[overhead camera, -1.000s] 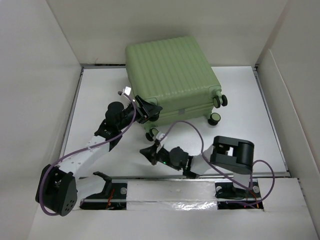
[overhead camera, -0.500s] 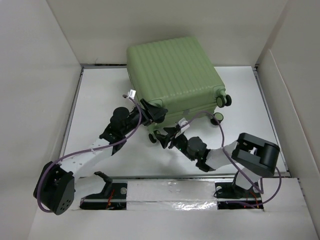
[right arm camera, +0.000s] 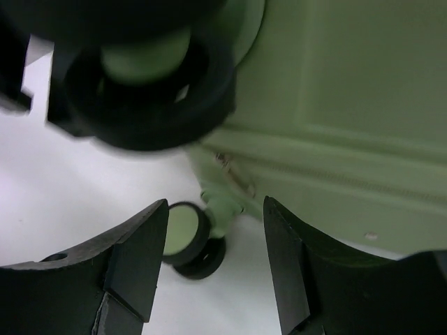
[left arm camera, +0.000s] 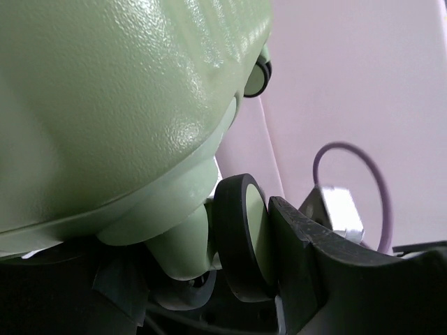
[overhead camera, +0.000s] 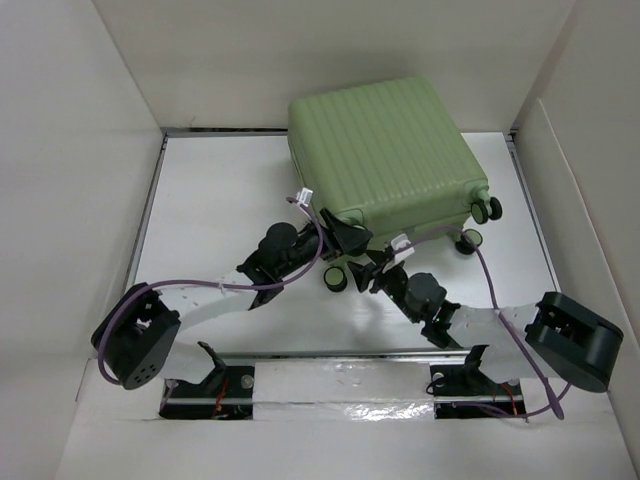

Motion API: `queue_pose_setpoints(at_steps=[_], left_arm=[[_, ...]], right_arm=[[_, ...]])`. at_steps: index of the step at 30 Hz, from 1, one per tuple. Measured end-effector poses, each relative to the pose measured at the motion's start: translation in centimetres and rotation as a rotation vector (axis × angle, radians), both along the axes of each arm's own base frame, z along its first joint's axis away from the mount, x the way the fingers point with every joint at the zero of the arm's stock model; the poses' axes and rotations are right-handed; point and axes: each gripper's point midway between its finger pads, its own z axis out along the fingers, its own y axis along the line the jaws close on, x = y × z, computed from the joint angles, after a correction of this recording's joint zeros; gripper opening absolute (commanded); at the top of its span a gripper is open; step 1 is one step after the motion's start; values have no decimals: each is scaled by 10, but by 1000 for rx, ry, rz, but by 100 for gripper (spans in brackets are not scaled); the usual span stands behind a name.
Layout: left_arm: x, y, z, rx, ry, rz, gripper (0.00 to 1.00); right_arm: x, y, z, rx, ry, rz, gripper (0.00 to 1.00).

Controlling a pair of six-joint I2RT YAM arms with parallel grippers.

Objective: Pack the luggage

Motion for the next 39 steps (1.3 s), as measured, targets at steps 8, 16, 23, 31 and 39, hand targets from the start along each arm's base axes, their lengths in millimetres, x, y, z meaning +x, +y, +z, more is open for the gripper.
queue_pose_setpoints(at_steps=[8, 16, 23, 31, 39], left_arm=[[-5, -8, -2, -24, -8, -36, 0], [-5, -7, -2, -33, -14, -34, 0], [-3, -6, -1, -40, -18, -28, 0], [0, -4, 0, -44, -23, -18, 0], [9, -1, 1, -71, -10, -5, 0]], right_arm=[[19, 1, -6, -80, 4, -12, 59], [24, 7, -24, -77, 27, -10, 52], [34, 12, -29, -23, 9, -41, 33], [35, 25, -28, 26, 1, -28, 0], [33, 50, -27, 110, 26, -75, 0]])
